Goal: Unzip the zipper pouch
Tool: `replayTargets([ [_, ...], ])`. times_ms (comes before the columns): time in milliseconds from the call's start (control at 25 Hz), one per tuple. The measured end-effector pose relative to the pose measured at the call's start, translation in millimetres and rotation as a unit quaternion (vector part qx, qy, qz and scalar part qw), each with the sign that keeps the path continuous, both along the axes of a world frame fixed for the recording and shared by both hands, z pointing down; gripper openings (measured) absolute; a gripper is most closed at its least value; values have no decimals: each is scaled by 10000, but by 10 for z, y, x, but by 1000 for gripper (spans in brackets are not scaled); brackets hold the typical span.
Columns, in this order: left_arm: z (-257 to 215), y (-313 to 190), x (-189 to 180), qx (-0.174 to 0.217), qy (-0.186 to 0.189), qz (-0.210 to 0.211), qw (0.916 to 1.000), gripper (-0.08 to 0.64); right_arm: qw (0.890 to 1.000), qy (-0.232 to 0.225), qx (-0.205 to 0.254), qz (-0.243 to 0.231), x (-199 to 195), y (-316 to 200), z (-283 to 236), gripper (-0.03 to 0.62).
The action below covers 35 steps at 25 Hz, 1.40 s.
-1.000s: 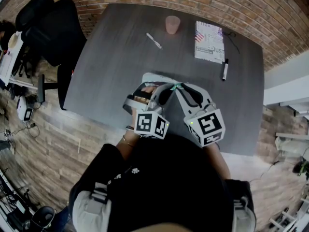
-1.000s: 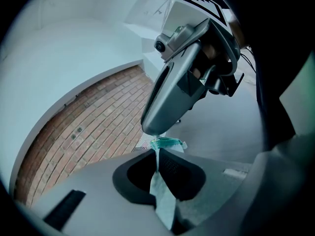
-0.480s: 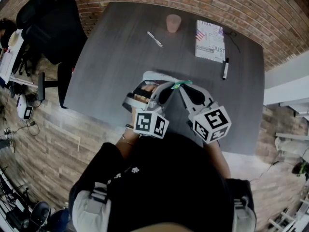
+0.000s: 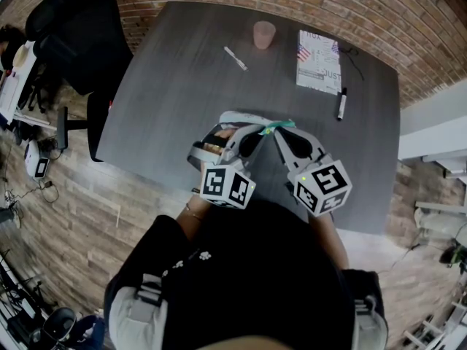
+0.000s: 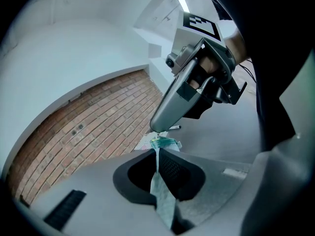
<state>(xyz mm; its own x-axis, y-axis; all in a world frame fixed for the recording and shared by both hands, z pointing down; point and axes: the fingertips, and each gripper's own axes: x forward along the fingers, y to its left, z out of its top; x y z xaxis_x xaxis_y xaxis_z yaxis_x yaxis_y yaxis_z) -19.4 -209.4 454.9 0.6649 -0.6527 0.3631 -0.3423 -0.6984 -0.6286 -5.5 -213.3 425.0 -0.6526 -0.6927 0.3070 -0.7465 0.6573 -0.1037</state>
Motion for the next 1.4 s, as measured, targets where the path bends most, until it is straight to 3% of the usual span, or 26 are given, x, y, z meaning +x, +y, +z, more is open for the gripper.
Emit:
replayTargets([
  [400,-3,13,-13,-290,334,49,9990,9,9999,-11,-61,114,95,-33,5,2],
  [1400,28,14,3,-426,430,50,9982,9,9994,-15,-111,341,221,-77,87,2],
])
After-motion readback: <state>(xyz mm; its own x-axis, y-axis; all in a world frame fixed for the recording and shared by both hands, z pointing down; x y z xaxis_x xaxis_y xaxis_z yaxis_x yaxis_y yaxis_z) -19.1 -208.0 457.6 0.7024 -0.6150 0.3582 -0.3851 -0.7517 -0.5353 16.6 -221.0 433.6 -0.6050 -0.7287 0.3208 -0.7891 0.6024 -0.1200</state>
